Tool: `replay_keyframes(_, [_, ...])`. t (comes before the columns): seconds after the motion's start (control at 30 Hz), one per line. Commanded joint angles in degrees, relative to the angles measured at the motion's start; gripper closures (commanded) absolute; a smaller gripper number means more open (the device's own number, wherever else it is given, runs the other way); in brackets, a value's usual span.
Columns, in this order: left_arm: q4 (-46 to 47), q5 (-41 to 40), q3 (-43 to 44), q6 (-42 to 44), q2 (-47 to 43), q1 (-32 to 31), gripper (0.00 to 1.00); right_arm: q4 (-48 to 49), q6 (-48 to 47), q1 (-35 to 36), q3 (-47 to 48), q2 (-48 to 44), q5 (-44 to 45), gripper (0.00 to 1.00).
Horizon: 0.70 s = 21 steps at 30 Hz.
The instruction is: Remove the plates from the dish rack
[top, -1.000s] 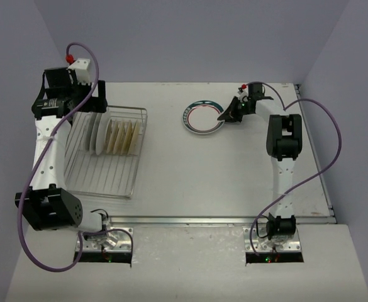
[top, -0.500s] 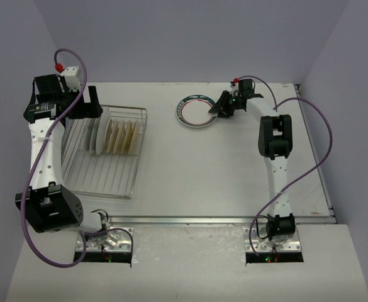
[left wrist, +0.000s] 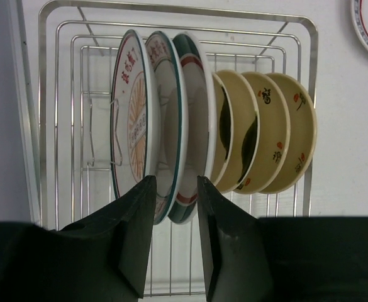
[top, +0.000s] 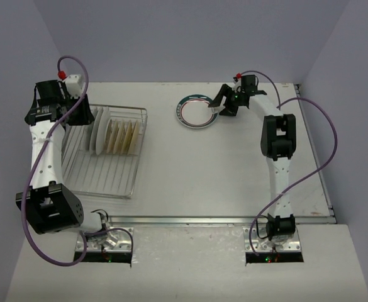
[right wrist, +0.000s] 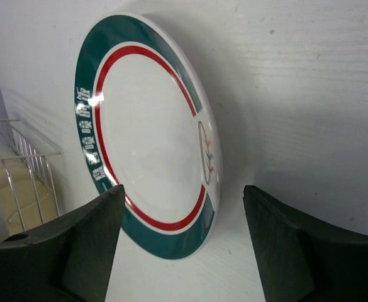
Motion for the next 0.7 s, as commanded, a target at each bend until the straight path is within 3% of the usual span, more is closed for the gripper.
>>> replay_keyframes(0.0, [3.34, -0.59, -1.13, 1.44, -1.13, 1.6, 0.69, -0.8, -3.03, -0.1, -1.35, -9.97, 1.49, 0.2])
replay_keyframes(0.1, [4.46, -0.73, -2.04, 2.69, 0.82, 2.21, 0.67, -2.38, -5.06, -0.1, -2.8, -13.29, 1.76, 0.15])
replay_keyframes(0.47, [5.45, 0.33, -1.29, 5.76, 8.19, 2.68, 0.66, -6.45, -7.4, -0.02, -6.77, -22.71, -1.55, 0.14])
replay_keyframes(0.6, [5.29, 2.44, 0.29, 6.23, 10.44, 3.08, 0.69, -7.05, -7.4, 0.14, -8.12, -25.02, -3.49, 0.14])
replay_keyframes(0.67, [4.77, 3.52, 1.28, 5.99, 12.01, 3.49, 0.76, -7.1, -7.39, 0.34, -8.68, -25.96, -4.66, 0.14])
